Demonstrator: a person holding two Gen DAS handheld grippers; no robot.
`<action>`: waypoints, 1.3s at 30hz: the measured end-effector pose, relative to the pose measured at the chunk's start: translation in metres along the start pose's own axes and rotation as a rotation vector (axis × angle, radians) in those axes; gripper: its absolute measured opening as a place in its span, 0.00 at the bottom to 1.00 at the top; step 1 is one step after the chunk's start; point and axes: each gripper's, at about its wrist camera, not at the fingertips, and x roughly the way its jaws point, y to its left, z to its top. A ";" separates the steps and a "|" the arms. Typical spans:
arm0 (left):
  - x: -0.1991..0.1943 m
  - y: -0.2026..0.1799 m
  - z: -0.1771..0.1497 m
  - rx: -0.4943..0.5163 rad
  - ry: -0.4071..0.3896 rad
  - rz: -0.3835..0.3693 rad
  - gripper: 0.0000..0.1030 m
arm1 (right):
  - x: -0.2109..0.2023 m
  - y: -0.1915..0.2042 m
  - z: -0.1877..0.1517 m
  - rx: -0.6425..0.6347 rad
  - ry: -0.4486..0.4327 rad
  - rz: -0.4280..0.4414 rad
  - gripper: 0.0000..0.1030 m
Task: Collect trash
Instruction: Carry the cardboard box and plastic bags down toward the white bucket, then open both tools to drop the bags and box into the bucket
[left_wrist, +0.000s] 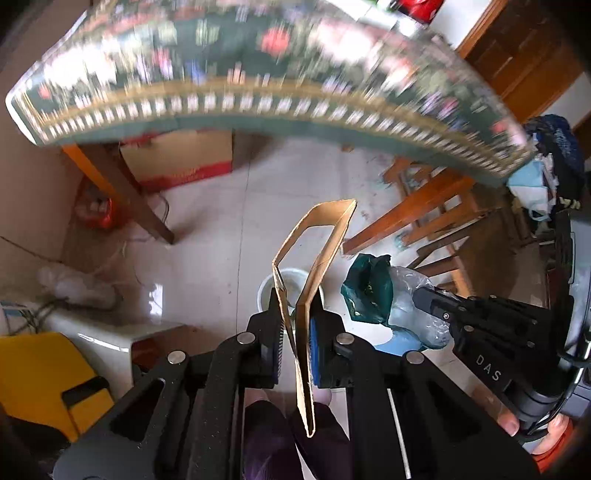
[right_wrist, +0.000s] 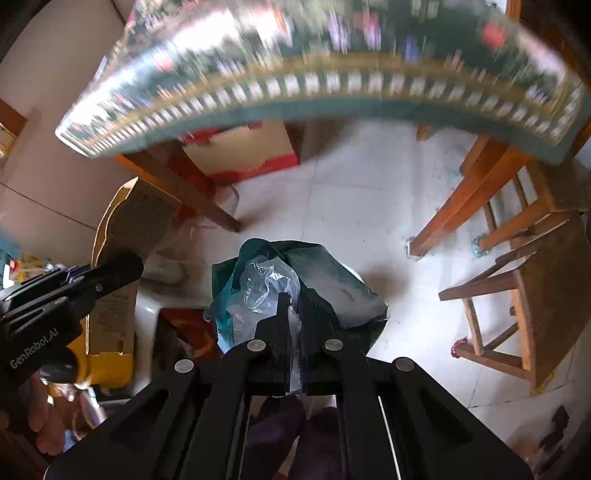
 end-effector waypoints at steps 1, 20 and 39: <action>0.011 0.003 -0.002 -0.007 0.007 0.004 0.11 | 0.014 -0.003 -0.002 -0.004 0.011 -0.001 0.03; 0.222 0.066 -0.054 -0.098 0.157 0.037 0.11 | 0.229 -0.061 -0.026 0.052 0.194 0.075 0.45; 0.260 0.010 -0.036 -0.080 0.355 -0.038 0.45 | 0.150 -0.093 -0.027 0.130 0.136 -0.029 0.45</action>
